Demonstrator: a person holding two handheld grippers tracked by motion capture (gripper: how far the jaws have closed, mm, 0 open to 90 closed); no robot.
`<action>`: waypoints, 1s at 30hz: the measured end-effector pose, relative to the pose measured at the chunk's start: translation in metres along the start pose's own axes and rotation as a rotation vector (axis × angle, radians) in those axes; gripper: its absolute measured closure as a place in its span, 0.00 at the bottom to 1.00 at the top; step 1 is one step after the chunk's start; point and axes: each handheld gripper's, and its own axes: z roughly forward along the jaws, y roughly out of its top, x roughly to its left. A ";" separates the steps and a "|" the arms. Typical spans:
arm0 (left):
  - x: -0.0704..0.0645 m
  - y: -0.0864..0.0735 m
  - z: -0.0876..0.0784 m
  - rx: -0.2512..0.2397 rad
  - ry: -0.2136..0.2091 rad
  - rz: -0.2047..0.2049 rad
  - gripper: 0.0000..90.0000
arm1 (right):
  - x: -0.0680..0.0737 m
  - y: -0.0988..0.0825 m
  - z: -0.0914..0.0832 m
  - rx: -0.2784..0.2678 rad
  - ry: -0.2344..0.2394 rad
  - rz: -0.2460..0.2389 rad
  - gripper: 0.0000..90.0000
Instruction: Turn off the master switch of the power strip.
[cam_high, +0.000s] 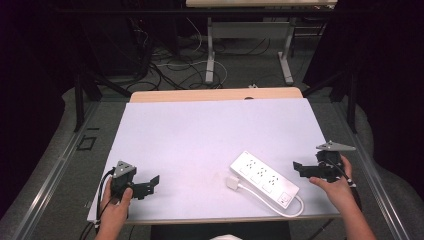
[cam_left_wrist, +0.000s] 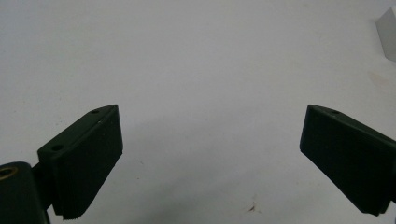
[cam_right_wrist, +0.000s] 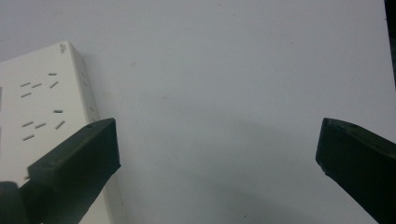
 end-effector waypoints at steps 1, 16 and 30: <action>0.000 0.000 0.000 0.000 0.000 -0.001 0.06 | -0.001 -0.001 0.001 -0.003 -0.007 0.005 0.00; 0.002 -0.001 0.002 -0.009 0.006 -0.002 0.01 | -0.012 -0.021 0.009 -0.084 -0.055 0.033 0.00; 0.004 -0.002 0.003 -0.003 0.005 -0.011 0.01 | -0.018 -0.034 0.012 -0.081 -0.078 0.042 0.00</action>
